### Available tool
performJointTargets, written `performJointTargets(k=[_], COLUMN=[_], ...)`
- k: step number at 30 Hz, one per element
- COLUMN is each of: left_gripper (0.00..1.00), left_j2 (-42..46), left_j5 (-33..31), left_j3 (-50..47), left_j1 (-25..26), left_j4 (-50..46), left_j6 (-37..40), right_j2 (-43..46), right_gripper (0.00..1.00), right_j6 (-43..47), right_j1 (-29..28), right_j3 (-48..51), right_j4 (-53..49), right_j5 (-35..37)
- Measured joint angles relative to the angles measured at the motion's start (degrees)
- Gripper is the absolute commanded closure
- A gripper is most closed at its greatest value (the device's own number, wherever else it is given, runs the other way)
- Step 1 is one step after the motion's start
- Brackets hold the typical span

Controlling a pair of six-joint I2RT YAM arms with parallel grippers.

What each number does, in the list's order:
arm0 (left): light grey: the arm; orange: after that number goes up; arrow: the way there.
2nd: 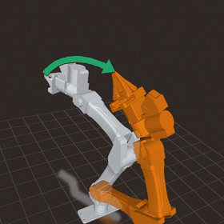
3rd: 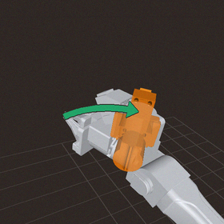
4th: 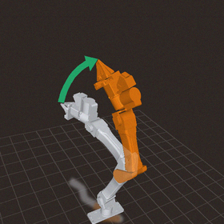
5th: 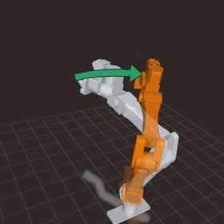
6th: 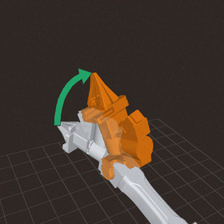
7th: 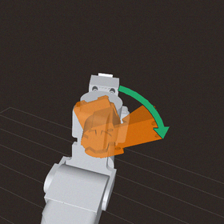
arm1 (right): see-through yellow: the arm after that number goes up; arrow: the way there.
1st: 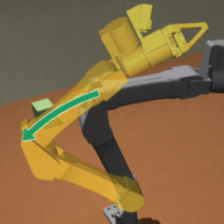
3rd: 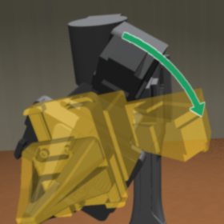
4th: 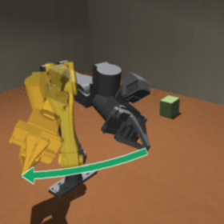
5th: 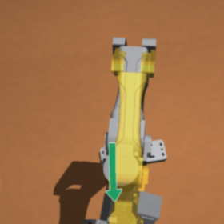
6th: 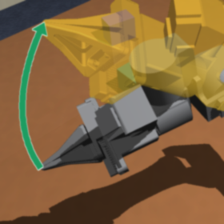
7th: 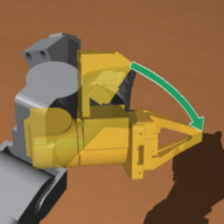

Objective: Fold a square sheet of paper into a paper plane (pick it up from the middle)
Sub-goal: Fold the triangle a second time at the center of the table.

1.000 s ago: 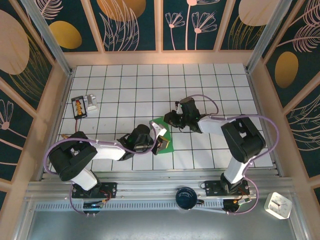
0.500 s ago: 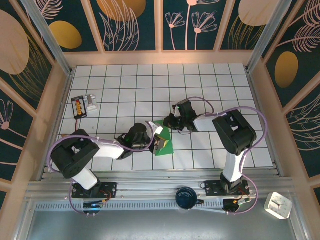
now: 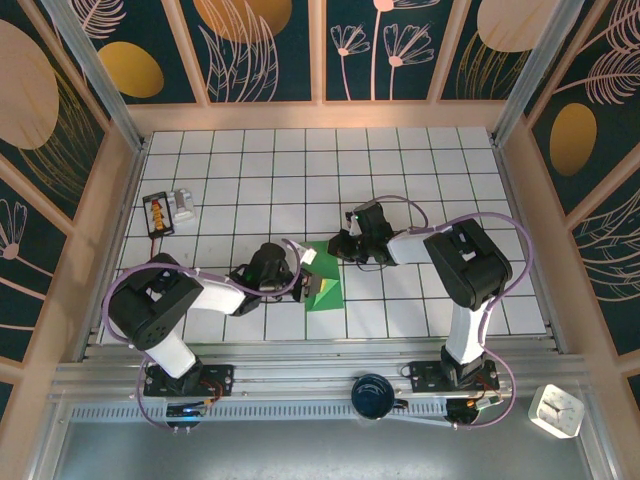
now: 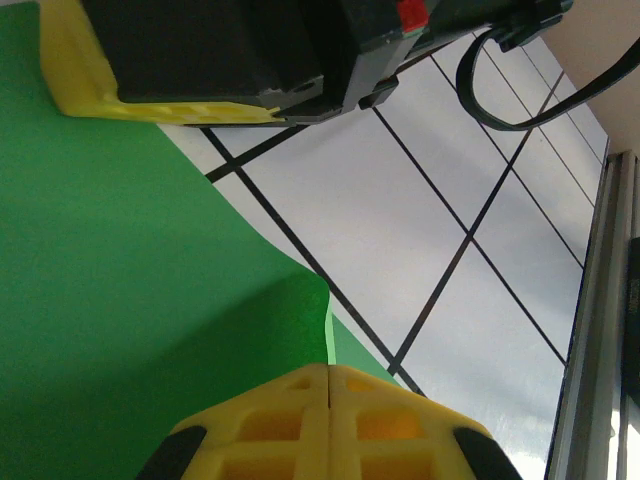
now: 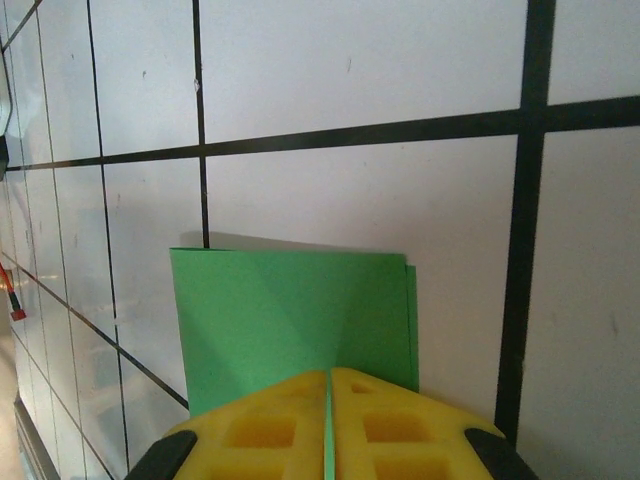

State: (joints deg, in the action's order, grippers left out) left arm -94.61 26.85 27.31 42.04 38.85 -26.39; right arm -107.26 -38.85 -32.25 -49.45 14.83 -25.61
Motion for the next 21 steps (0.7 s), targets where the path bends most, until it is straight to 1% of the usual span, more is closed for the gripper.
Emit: performJointTargets(k=[11,21], left_gripper=[1.00,1.00], left_j2=[-0.28,-0.28], left_j5=[0.13,-0.98], left_j3=[-0.09,-0.57], left_j1=[-3.48,-3.58], left_j4=[-0.26,-1.81], left_j6=[-0.02,0.17], right_j2=[-0.07,-0.15], right_gripper=[0.91,0.92], right_j6=[1.31,1.53], right_j1=[-0.04,-0.09], right_j3=[0.00,0.00], right_j4=[-0.07,-0.09], right_j5=[0.04,0.07])
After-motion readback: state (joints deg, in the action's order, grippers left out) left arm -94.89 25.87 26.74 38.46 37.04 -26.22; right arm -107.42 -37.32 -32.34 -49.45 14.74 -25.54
